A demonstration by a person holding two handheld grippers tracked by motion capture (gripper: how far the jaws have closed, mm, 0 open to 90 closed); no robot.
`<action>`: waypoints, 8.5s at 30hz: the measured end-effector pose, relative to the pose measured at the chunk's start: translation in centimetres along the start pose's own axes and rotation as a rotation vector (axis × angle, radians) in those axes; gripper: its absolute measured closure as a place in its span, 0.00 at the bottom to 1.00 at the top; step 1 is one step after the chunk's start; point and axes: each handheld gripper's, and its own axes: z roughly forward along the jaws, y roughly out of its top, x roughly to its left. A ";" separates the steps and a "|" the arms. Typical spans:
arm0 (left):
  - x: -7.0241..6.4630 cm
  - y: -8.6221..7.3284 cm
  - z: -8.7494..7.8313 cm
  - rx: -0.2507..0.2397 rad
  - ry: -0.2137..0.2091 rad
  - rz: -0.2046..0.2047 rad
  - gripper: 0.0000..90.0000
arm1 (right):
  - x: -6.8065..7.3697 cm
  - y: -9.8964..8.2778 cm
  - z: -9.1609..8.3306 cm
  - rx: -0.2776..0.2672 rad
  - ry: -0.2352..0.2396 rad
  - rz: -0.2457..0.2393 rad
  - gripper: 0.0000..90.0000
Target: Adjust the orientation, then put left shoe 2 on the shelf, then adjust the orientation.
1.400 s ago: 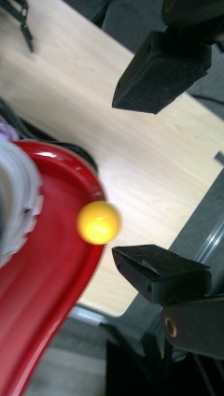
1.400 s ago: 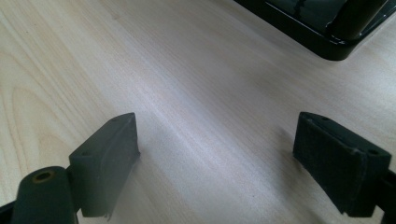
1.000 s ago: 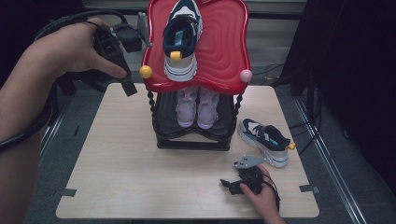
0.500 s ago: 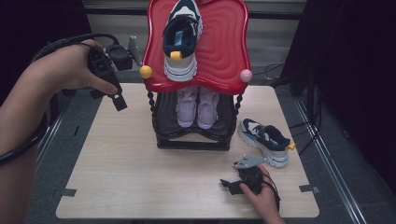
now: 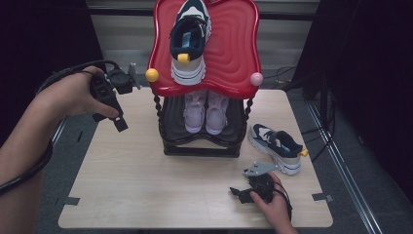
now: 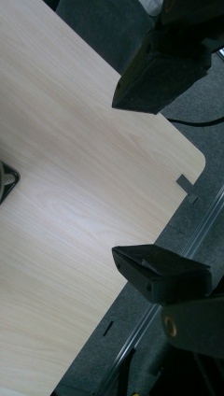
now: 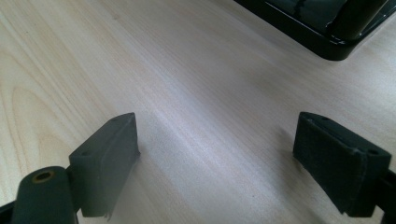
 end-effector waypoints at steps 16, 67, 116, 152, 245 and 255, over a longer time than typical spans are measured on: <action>-0.6 -0.8 5.8 0.006 -0.038 0.009 0.27 | 0.0 0.0 0.0 -0.001 0.000 0.003 0.15; -3.0 -0.7 20.6 -0.159 -0.067 -0.014 0.27 | 0.0 0.0 0.0 -0.001 0.001 0.002 0.15; -5.6 -2.8 27.7 -0.625 -0.038 -0.255 0.16 | 0.0 0.0 0.0 0.003 0.000 0.006 0.15; -6.1 -3.5 28.7 -0.740 -0.011 -0.263 0.09 | -3.2 -3.1 -5.1 -0.007 -0.065 0.068 0.19; -6.0 -3.3 28.8 -0.735 -0.011 -0.276 0.06 | -8.2 1.2 -10.0 -0.037 -0.112 0.124 0.26; -6.0 -3.3 28.8 -0.737 -0.015 -0.278 0.06 | -8.8 4.1 -9.8 -0.007 -0.090 -0.006 0.34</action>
